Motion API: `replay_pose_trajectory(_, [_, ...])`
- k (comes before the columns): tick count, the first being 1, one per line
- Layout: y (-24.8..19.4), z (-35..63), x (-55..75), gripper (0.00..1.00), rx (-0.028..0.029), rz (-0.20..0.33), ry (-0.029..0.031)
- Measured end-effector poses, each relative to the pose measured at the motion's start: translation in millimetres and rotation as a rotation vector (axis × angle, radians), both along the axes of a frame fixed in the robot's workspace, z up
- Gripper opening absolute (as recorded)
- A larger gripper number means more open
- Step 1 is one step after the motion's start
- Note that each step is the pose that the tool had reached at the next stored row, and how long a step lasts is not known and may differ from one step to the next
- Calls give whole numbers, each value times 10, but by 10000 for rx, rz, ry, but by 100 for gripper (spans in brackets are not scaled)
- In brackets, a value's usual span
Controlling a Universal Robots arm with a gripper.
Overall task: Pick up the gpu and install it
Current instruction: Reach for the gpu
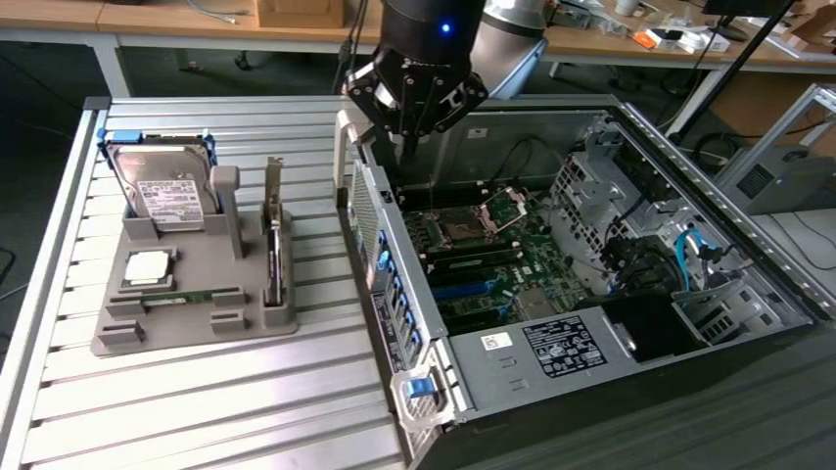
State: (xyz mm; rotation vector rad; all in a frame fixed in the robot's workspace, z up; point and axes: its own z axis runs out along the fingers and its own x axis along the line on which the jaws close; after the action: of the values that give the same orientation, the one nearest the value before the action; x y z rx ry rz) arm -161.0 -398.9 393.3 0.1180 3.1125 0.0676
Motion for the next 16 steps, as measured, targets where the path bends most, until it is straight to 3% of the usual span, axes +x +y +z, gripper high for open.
replay_pose_trajectory(16, [0, 0, -46, 11, 0, 0, 0])
